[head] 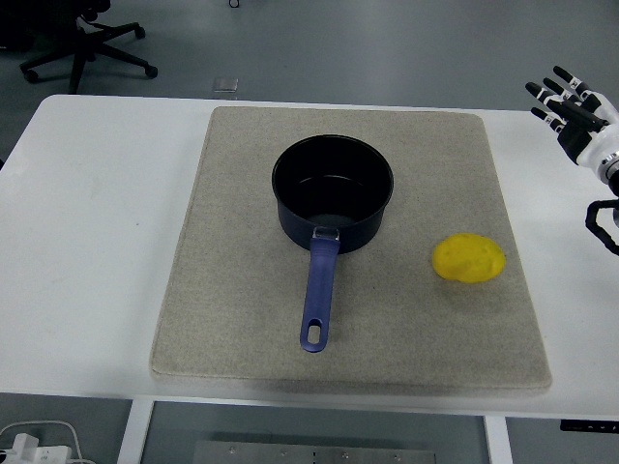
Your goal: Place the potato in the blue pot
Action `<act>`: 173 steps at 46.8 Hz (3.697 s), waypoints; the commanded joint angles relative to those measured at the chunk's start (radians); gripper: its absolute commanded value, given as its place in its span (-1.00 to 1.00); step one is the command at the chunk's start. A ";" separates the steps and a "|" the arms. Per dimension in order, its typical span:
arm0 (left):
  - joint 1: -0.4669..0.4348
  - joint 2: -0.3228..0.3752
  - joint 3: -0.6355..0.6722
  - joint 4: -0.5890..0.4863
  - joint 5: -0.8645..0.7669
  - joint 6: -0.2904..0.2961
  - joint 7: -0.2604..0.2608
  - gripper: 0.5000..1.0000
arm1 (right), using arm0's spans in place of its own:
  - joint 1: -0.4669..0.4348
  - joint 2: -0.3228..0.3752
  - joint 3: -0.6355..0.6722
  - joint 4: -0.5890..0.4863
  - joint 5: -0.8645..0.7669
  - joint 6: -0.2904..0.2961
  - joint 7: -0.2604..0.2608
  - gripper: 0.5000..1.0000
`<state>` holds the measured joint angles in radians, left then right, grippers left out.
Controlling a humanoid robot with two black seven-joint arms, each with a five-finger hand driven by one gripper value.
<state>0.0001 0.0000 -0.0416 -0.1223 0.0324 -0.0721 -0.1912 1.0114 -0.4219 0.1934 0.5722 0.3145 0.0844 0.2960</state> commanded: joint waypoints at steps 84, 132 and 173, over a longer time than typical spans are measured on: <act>-0.003 0.000 0.000 0.007 0.000 0.003 -0.001 0.98 | 0.012 -0.107 -0.020 0.008 -0.149 0.098 0.000 0.71; -0.003 0.000 0.000 0.007 0.000 0.003 -0.001 0.98 | 0.088 -0.327 -0.023 0.397 -0.782 0.123 0.012 0.71; -0.003 0.000 0.000 0.007 0.000 0.003 -0.001 0.98 | 0.079 -0.514 -0.173 0.663 -1.278 0.170 0.146 0.71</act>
<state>-0.0030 0.0000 -0.0418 -0.1150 0.0321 -0.0690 -0.1917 1.0891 -0.9350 0.0329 1.2246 -0.9351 0.2548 0.4347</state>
